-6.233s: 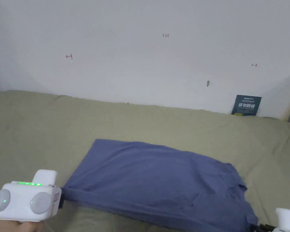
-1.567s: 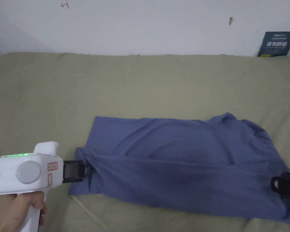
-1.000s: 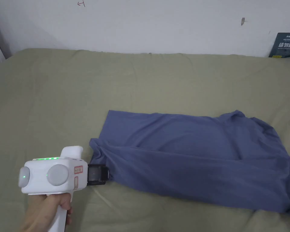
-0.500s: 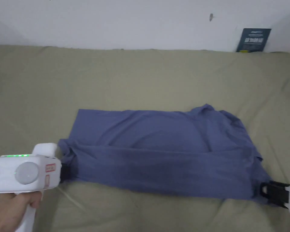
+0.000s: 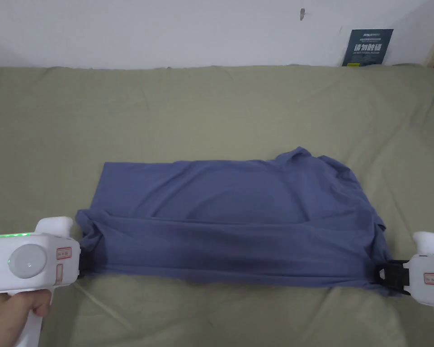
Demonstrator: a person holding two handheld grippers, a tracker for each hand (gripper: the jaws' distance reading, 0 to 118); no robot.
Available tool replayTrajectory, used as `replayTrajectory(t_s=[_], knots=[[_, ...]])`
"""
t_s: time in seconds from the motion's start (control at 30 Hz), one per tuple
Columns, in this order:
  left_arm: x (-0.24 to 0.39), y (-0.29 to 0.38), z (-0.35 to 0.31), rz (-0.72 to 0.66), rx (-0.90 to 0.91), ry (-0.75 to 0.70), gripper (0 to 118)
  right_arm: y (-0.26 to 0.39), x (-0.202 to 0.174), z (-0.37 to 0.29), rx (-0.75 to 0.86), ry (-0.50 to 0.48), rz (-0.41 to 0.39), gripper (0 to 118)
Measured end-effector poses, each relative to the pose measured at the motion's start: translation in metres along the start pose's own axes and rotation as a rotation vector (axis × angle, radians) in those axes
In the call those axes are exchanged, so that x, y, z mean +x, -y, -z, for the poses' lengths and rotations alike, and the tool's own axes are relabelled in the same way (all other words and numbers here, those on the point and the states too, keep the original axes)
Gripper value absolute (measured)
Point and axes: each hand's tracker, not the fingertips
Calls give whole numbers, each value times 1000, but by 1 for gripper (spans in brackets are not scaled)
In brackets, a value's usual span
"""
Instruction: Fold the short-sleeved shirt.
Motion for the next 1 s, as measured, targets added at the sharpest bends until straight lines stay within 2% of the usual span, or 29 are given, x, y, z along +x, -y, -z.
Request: replayTrajectory(t_s=[0.23,0.33,0.67,0.9,0.93,0.97,1.0], knots=[[-2,2,-24,10,14,-10,5,5,-7,-53,37,-16,14,8],[-5,20,-41,2,16,-18,5,10,-3,-60,32,-33,7,8],[-21,120,-99,-21,-17,-9,5,89,8,-98,-9,-77,-2,8],[-26,140,-105,-67,-24,2,5,104,18,-100,-63,-89,29,8],[-32,137,-102,-90,-14,18,11,101,16,-99,-74,-84,30,11],[-33,137,-102,-121,-8,46,38,102,18,-99,-59,-17,44,32],[-34,137,-103,-112,-6,26,100,99,17,-101,-58,33,20,82]])
